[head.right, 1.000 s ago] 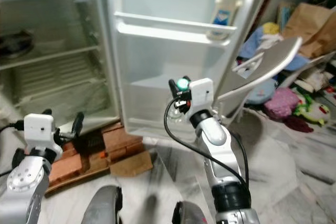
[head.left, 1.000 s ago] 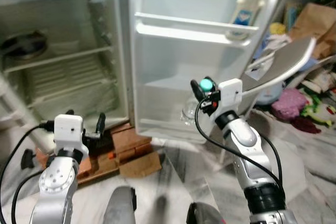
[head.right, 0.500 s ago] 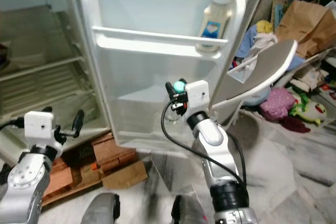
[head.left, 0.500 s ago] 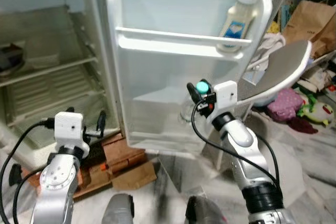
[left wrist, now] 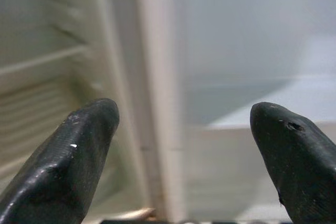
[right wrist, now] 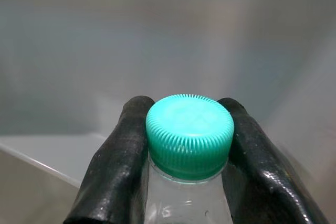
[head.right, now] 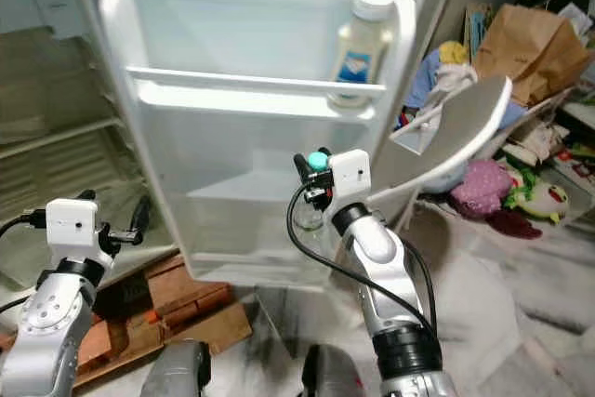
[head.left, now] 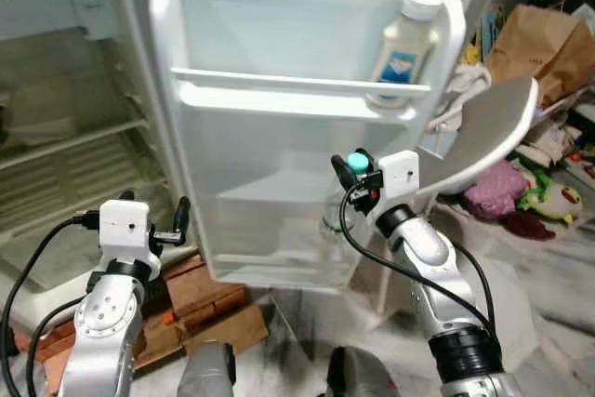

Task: Restocking fridge

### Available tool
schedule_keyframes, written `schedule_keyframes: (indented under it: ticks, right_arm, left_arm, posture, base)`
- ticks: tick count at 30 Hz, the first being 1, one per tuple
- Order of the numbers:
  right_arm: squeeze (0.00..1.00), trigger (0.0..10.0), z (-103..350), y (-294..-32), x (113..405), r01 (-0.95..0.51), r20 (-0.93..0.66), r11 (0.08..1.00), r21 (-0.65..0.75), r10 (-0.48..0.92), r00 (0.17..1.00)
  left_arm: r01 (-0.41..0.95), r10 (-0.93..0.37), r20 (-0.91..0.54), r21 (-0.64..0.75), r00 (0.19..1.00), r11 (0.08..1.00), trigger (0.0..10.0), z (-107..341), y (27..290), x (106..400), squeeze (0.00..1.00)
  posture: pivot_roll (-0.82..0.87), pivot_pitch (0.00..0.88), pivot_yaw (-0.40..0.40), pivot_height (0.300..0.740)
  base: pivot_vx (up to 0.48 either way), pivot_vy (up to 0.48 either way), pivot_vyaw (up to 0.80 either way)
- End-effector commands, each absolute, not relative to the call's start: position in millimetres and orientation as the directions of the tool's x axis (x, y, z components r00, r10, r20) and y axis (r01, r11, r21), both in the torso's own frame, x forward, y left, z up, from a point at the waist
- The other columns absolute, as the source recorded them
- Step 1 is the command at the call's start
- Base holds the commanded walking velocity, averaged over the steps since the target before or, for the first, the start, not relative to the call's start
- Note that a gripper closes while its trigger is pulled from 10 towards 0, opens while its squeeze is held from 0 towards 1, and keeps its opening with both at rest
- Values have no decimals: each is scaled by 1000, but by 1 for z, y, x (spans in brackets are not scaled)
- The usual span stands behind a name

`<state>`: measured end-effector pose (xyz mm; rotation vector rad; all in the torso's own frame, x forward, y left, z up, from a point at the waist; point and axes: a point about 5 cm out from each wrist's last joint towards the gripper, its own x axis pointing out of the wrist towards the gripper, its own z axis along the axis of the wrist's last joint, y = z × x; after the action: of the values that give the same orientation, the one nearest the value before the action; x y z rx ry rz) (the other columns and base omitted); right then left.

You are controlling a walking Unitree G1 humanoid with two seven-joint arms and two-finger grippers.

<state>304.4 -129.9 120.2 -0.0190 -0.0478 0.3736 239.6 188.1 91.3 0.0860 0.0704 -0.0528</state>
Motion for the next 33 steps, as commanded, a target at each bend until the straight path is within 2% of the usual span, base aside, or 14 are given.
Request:
schedule_keyframes:
  ticks: [1, 6, 12, 20, 33]
  right_arm:
    - [0, 10000, 129, -126, 304, -369, 81, 929, -24, 370, 926]
    - [0, 10000, 123, -122, 300, -377, 63, 926, -14, 377, 924]
    - [0, 10000, 117, -120, 302, -386, 44, 922, 11, 385, 922]
    - [0, 10000, 117, -112, 310, -419, 39, 908, 30, 417, 908]
    - [0, 10000, 140, -109, 327, -433, 128, 901, -32, 433, 892]
  left_arm:
    - [53, -38, -129, 111, 991, 992, 10000, 84, 196, 235, 0]
    - [58, -39, -184, 97, 982, 994, 10000, 77, 200, 232, 0]
    - [25, -3, -160, 137, 987, 990, 10000, 87, 216, 235, 0]
    - [31, -7, -150, 158, 989, 987, 10000, 90, 213, 236, 0]
    - [49, -32, -95, 180, 995, 982, 10000, 98, 205, 247, 0]
  posture:
    - [126, 35, -53, 656]
    - [125, 50, -39, 636]
    - [168, 69, -34, 606]
    - [186, 58, -48, 561]
    - [159, 78, -61, 561]
  base:
    - [0, 0, 0]
    - [0, 0, 0]
    - [0, 0, 0]
    - [0, 0, 0]
    - [0, 0, 0]
